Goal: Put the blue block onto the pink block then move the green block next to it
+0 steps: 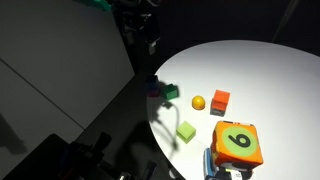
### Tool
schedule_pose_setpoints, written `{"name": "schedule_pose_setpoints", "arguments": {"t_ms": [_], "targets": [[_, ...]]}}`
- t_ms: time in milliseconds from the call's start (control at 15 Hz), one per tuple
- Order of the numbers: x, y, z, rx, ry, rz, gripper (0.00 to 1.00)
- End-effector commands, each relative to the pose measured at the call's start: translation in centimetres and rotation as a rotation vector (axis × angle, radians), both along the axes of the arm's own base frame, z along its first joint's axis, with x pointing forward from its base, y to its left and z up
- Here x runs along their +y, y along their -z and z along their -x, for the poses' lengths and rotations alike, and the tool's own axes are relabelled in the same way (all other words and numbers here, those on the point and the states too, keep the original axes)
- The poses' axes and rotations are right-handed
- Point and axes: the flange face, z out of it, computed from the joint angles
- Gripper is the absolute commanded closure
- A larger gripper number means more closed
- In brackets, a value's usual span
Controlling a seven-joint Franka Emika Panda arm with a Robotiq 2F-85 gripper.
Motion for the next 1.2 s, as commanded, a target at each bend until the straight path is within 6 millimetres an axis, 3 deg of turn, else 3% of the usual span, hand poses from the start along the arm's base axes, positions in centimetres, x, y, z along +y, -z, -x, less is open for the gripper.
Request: {"name": "schedule_pose_setpoints", "arguments": {"t_ms": [0, 400, 467, 1133], "targets": [[-0.1, -1.6, 2.2, 0.023, -0.064, -0.013, 0.00], [-0.3, -2.4, 3.8, 0.034, -0.089, -0.012, 0.00], [0.1, -1.8, 2.6, 0.033, -0.074, -0.013, 0.00], [0.0, -1.8, 3.1, 0.034, -0.075, -0.014, 0.00]]}}
